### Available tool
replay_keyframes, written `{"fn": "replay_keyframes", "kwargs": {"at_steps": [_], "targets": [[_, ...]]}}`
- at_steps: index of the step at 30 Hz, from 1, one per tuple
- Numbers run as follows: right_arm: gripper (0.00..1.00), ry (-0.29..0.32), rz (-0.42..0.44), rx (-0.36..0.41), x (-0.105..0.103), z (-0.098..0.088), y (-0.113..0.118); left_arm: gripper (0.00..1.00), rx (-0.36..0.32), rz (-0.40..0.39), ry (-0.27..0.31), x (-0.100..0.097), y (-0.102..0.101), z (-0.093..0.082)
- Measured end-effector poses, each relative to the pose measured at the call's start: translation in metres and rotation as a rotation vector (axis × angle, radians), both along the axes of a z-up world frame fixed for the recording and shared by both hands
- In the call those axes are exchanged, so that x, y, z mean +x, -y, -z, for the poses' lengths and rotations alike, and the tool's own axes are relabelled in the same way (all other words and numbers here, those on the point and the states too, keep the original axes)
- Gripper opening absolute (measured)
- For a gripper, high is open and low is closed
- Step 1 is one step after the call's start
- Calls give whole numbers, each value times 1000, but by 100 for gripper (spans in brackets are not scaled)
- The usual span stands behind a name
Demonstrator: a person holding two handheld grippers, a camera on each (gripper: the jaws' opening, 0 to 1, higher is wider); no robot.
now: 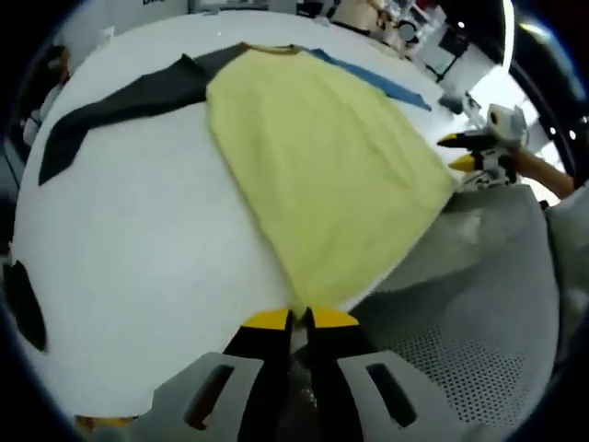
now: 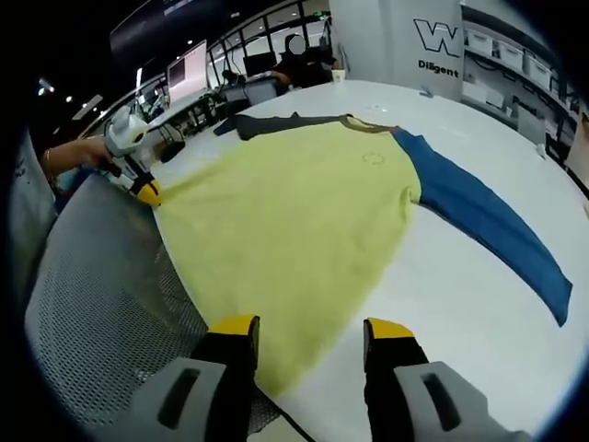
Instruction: Fold the garment on the visible template until the final outline fits inside the template.
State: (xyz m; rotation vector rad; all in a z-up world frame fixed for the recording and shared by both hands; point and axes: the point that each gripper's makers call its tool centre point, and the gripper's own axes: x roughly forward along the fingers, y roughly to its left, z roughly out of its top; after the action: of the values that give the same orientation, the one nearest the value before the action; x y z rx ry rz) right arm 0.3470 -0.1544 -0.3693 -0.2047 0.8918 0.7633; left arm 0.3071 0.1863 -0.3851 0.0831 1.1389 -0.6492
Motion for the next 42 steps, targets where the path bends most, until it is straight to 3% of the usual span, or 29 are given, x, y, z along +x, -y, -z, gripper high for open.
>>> {"fn": "replay_keyframes", "kwargs": {"at_steps": [2, 3, 6, 8, 11, 13, 15, 17, 23, 29, 32, 36, 39, 42], "targets": [[44, 1, 3, 2, 1, 0, 0, 5, 9, 9, 33, 3, -3, -2], [44, 0, 4, 5, 1, 0, 0, 3, 3, 17, 130, 13, 3, -14], [44, 1, 5, 7, 1, 0, 0, 2, -25, -16, 180, 23, 7, -25], [44, 4, 7, 5, 2, -1, -1, 9, -52, -40, 219, 33, 8, -32], [44, 15, 11, 11, 5, -5, 0, 20, -126, -99, 299, 50, 19, -56], [45, 26, 17, 14, 8, -8, 0, 25, -103, -93, 377, 63, 12, -60], [45, 43, 25, 30, 11, -10, 0, 29, -101, -95, 397, 66, 14, -66], [46, 65, 49, 80, 17, -13, -4, 35, -140, -121, 458, 76, 16, -77], [56, 149, 72, 128, 28, -31, -8, 51, -133, -217, 520, 91, -4, -84], [64, 201, 93, 156, 36, -40, -7, 69, -189, -268, 574, 97, -3, -104], [64, 209, 93, 164, 39, -43, -7, 71, -187, -277, 596, 100, -8, -106], [64, 208, 95, 161, 39, -46, -7, 69, -130, -296, 570, 101, -18, -94], [64, 205, 97, 165, 38, -47, -9, 72, -156, -354, 564, 104, -25, -89], [64, 194, 94, 163, 36, -46, -9, 75, -146, -363, 549, 103, -25, -87]]}}
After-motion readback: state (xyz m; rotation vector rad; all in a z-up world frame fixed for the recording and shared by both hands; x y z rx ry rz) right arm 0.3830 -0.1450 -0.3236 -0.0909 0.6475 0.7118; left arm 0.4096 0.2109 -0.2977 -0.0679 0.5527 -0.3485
